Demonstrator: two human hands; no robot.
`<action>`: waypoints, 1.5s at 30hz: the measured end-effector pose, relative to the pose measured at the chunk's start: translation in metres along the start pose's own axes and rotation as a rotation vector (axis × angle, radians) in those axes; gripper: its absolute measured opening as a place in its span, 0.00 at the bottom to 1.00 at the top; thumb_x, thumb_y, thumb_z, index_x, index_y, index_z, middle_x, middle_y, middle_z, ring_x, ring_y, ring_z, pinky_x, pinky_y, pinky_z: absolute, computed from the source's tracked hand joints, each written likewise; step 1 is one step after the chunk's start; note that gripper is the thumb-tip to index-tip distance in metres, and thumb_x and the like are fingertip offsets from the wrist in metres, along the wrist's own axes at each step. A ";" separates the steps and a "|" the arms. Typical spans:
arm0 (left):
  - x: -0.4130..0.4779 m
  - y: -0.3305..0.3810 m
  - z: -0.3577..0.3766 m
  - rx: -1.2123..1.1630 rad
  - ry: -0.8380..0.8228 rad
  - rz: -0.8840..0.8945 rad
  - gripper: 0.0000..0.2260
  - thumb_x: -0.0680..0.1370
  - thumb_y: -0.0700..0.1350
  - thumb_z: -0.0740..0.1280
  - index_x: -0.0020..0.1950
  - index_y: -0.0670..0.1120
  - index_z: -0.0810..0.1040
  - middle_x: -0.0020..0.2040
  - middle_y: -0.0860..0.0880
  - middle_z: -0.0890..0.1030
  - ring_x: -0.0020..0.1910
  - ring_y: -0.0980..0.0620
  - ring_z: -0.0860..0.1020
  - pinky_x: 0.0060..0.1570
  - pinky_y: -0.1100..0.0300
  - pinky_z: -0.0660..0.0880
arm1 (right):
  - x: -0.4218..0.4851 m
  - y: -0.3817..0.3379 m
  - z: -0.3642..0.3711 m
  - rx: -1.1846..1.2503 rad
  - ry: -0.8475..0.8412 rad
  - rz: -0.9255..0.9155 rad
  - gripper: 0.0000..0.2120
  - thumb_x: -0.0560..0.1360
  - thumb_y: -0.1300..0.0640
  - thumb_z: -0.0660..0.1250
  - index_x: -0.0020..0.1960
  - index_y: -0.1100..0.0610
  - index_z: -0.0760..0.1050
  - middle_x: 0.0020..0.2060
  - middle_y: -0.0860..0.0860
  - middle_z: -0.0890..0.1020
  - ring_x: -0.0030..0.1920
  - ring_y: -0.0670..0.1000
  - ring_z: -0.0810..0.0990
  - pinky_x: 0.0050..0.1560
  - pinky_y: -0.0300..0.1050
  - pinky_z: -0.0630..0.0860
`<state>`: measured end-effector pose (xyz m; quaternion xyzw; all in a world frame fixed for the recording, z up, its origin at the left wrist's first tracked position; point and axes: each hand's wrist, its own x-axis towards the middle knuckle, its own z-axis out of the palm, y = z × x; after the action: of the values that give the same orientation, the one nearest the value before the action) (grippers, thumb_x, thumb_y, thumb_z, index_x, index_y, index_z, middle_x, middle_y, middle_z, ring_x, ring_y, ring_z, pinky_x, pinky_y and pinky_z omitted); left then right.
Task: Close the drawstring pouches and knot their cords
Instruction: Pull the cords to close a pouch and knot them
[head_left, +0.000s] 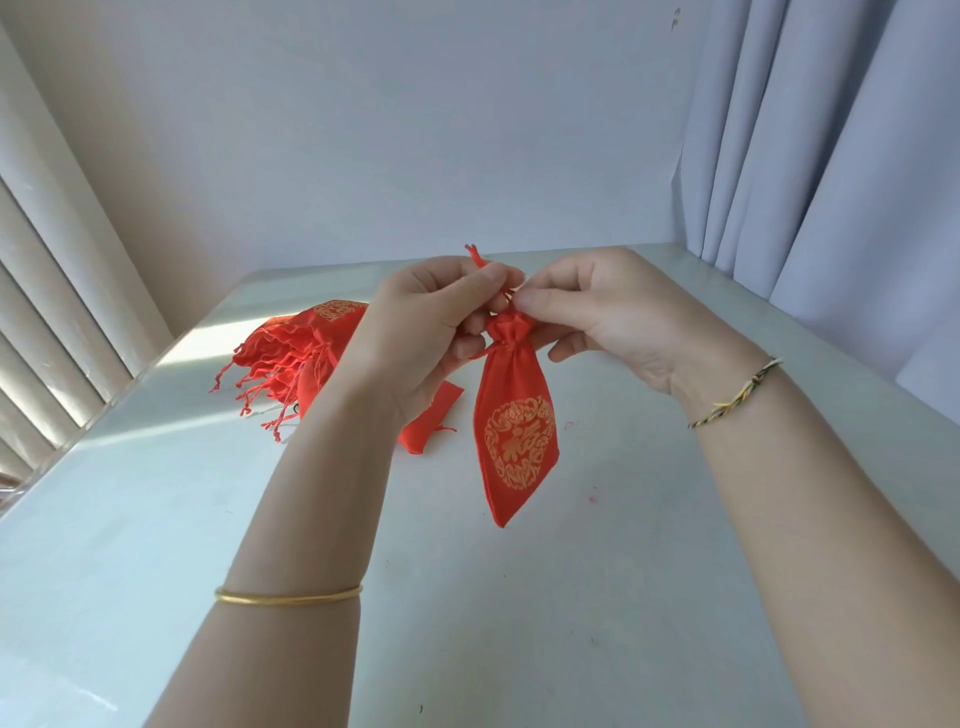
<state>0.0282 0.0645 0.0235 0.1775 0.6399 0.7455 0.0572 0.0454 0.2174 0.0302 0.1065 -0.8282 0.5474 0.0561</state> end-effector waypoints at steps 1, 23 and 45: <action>0.000 0.000 0.000 -0.001 0.011 0.000 0.08 0.79 0.39 0.63 0.42 0.41 0.80 0.32 0.48 0.74 0.24 0.59 0.67 0.24 0.70 0.66 | 0.000 0.001 -0.001 0.026 0.024 0.004 0.06 0.76 0.59 0.65 0.41 0.56 0.78 0.40 0.53 0.83 0.38 0.50 0.83 0.37 0.40 0.75; -0.003 -0.002 0.000 0.300 0.013 0.137 0.10 0.75 0.29 0.63 0.48 0.43 0.77 0.36 0.46 0.76 0.31 0.53 0.76 0.31 0.66 0.73 | 0.003 0.009 0.002 -0.089 -0.088 -0.006 0.08 0.77 0.59 0.58 0.45 0.56 0.76 0.38 0.51 0.77 0.37 0.47 0.76 0.33 0.41 0.67; 0.004 -0.017 0.005 0.978 0.194 0.668 0.05 0.72 0.39 0.66 0.45 0.44 0.81 0.44 0.53 0.72 0.41 0.51 0.74 0.41 0.53 0.74 | 0.005 0.016 0.003 0.170 -0.107 0.027 0.12 0.74 0.68 0.58 0.45 0.57 0.77 0.34 0.54 0.77 0.29 0.47 0.73 0.27 0.38 0.66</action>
<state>0.0235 0.0730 0.0080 0.3057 0.8206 0.3552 -0.3271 0.0365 0.2200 0.0153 0.1285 -0.7820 0.6099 -0.0049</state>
